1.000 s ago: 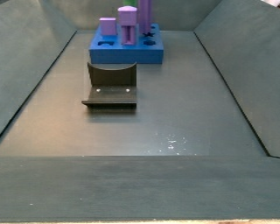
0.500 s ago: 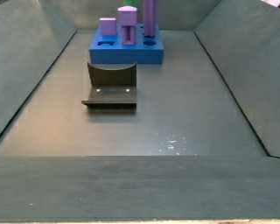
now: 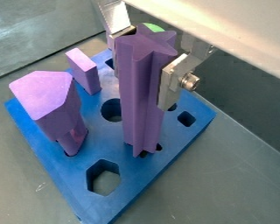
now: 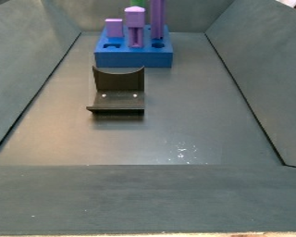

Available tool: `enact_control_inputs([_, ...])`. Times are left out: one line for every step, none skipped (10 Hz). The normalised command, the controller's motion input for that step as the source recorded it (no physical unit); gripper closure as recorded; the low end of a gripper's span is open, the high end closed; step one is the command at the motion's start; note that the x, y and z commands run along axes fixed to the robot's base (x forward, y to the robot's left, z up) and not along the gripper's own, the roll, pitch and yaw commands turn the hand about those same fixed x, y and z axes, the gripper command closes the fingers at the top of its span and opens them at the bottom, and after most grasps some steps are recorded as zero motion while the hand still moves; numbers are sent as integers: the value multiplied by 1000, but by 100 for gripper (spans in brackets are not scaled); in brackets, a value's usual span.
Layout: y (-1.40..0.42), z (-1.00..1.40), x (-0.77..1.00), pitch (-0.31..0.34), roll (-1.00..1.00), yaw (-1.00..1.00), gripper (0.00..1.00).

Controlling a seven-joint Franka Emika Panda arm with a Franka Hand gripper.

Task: Pick up the star object. Move up. Move to above the board. Insert the star object.
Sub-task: Insert the star object.

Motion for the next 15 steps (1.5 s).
enact_control_inputs([-74,-237,-106,-14,19,246,100])
enact_control_inputs([-69,-226,-86,-11,47,297,100])
enact_control_inputs([-20,-263,-34,0,53,289,100])
enact_control_inputs([-11,-289,0,0,27,291,100])
enact_control_inputs([0,-351,0,0,17,266,100])
enact_control_inputs([0,-500,74,0,40,240,100])
enact_control_inputs([0,-543,71,0,100,294,100])
enact_control_inputs([0,-554,57,0,69,271,100])
enact_control_inputs([0,-540,114,0,34,154,100])
enact_control_inputs([0,-566,71,0,104,189,100])
enact_control_inputs([0,-554,0,-3,157,251,100])
enact_control_inputs([0,-511,0,-7,91,191,100])
enact_control_inputs([-80,-466,-37,-21,36,37,100])
enact_control_inputs([-111,-426,-137,-16,23,0,100])
enact_control_inputs([-83,-374,-54,0,0,-140,100])
